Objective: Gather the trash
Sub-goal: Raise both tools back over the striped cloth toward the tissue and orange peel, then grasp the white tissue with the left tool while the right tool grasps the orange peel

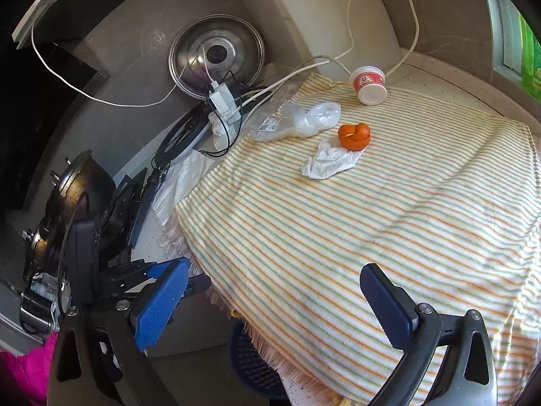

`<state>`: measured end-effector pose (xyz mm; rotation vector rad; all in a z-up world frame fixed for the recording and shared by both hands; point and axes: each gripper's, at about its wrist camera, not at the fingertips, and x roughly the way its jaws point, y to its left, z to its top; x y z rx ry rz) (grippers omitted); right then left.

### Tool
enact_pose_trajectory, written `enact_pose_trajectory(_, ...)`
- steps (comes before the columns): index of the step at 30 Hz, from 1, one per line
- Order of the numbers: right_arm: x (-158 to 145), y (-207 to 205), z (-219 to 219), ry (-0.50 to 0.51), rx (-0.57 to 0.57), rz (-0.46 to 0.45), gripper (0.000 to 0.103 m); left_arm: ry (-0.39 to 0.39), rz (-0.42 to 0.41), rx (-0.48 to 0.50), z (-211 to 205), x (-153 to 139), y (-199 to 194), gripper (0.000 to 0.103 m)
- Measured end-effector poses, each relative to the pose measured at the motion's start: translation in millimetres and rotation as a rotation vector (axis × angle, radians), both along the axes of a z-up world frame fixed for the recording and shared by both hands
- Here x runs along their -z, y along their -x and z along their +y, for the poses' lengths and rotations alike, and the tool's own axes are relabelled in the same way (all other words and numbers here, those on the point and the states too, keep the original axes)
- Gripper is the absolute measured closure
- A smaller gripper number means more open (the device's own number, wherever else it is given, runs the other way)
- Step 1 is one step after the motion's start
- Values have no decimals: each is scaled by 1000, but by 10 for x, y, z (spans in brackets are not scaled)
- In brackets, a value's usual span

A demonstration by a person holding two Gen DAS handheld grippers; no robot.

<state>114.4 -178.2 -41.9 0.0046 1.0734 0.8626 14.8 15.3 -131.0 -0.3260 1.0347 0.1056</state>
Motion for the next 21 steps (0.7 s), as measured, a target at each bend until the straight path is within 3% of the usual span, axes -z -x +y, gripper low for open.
enact_pose_trajectory(10, -121, -616, 71, 5, 17, -56, 2, -5, -27, 1, -148, -64, -505, 47)
enact_pose_trajectory(21, 11, -1241, 207, 45, -18, -30, 9, 15, -31, -27, -166, -55, -1011, 47)
